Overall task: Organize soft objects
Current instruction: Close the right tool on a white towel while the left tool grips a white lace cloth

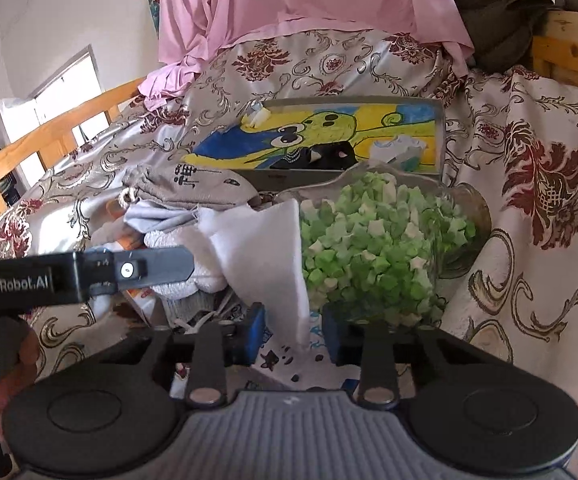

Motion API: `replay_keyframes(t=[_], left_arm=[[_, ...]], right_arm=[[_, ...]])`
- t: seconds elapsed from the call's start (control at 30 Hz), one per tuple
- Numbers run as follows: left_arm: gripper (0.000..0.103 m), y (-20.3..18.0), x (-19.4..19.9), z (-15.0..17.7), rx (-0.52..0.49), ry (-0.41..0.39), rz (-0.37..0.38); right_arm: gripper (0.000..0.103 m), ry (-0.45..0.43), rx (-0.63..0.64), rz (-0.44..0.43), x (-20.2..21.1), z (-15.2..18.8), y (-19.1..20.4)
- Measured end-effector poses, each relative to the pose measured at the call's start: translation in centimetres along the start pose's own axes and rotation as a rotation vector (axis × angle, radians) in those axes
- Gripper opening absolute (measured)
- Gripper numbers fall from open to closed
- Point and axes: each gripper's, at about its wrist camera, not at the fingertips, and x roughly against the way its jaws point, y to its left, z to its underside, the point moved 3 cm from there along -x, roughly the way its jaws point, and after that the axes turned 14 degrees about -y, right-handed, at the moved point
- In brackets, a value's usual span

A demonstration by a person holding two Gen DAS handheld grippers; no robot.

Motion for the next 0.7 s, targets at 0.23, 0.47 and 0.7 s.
replay_keyframes(t=[0.23,0.47,0.7], left_arm=[[0.076,0.2,-1.3,0.2,0.084,0.017,-0.014],[0.075,-0.7,-1.3,-0.3,0.12,-0.015,-0.024],[0.07,-2.2,-0.5,-0.7,0.107,-0.05,0.02]], right_arm=[[0.011,0.001,-0.004,0.04,0.1,0.0,-0.4],[0.005,-0.019,0.01,0.06,0.2,-0.4,-0.7],[0.005,-0.024,-0.056,0.132,0.4,-0.6,-2.4]])
